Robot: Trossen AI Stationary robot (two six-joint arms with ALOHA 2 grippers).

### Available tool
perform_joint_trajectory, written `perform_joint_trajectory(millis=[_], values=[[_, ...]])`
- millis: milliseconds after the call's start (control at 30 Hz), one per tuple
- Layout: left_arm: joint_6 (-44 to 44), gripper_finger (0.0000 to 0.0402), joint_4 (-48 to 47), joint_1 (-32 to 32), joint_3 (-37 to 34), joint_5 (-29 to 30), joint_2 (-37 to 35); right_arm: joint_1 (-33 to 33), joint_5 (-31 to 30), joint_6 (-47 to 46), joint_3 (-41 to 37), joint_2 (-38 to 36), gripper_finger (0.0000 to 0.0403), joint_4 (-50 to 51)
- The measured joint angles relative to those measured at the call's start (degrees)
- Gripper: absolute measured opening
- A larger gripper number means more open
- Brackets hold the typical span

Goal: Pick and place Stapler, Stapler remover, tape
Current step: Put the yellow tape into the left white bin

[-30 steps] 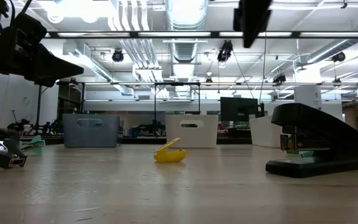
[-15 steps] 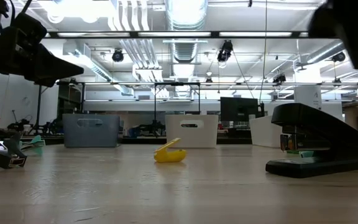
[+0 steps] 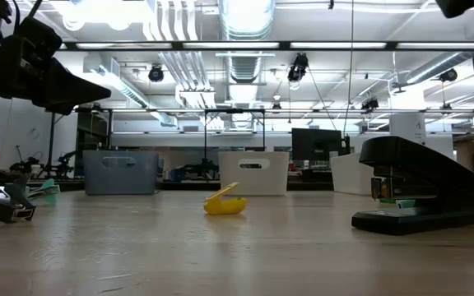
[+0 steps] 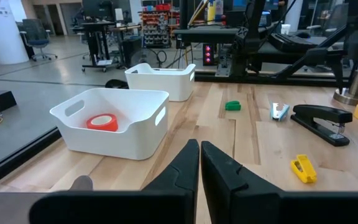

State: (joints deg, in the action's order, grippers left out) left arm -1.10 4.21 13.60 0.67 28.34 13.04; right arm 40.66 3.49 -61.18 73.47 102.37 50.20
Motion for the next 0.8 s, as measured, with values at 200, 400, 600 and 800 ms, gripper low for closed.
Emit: perform_joint_trajectory(millis=[200, 400, 600, 800], values=[[0.00, 0.0021, 0.00, -0.02, 0.00, -0.02, 0.00, 0.38, 1.62, 1.61, -0.27, 1.14, 0.0208, -2.83], [-0.01, 0.0021, 0.00, 0.00, 0.00, -0.01, 0.00, 0.90, 4.71, 2.74, 0.01, 4.20, 0.0208, -2.84], [0.00, 0.0021, 0.00, 0.00, 0.02, 0.00, 0.02, 1.66, 5.77, 2.43, 0.39, 4.63, 0.0208, -3.33], [0.00, 0.0021, 0.00, -0.01, 0.02, -0.02, 0.02, 1.89, 5.61, 2.16, -0.79, 4.72, 0.0207, -4.53]])
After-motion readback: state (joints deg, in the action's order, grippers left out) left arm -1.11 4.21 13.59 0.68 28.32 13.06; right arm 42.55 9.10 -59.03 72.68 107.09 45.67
